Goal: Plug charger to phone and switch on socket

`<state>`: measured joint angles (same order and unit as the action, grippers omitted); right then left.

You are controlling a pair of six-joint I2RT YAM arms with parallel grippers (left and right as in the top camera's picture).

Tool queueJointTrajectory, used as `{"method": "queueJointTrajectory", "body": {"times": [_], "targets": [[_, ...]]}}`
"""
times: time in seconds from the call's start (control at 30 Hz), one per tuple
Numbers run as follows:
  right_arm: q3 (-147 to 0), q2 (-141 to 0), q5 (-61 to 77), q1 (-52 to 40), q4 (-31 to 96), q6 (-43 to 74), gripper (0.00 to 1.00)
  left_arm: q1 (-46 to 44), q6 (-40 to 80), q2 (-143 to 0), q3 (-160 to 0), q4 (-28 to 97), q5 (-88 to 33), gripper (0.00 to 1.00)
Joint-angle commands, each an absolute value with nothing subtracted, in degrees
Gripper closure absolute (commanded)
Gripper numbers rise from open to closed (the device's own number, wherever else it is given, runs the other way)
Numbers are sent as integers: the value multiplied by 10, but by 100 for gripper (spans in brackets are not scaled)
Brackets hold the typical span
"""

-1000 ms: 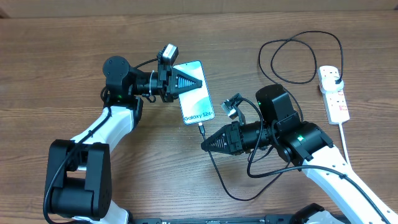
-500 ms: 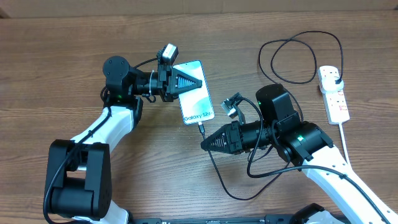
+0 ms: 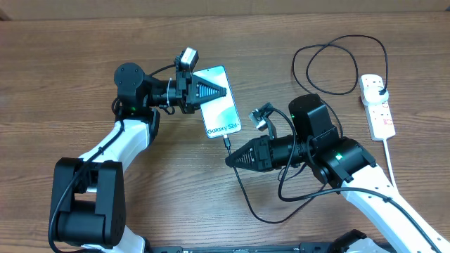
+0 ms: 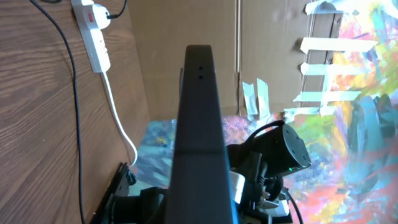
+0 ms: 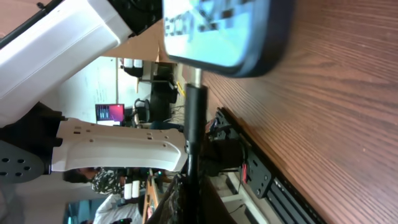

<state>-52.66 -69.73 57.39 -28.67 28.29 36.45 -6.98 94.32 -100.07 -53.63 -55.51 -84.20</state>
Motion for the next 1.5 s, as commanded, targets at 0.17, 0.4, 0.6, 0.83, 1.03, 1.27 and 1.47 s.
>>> {"method": "queueJointTrajectory", "body": {"times": [0.17, 0.4, 0.6, 0.83, 1.03, 1.27, 1.47], "targets": [[-528, -696, 529, -285, 243, 362, 96, -74, 928, -1000, -552, -560, -880, 96], [-528, -696, 473, -285, 242, 355, 87, -83, 913, -1000, -552, -560, -890, 96], [-528, -696, 423, -286, 289, 353, 80, -83, 934, -1000, -552, -560, -866, 96], [-528, -696, 407, -286, 302, 340, 81, -83, 914, -1000, -552, -560, -869, 96], [-529, -694, 438, -286, 302, 307, 64, -83, 878, -1000, -552, -560, -866, 96], [-535, -656, 457, -285, 333, 251, 40, -83, 874, -1000, -552, -560, -866, 96], [-535, -615, 343, -287, 364, 237, 39, -83, 858, -1000, -552, -560, -866, 96]]}}
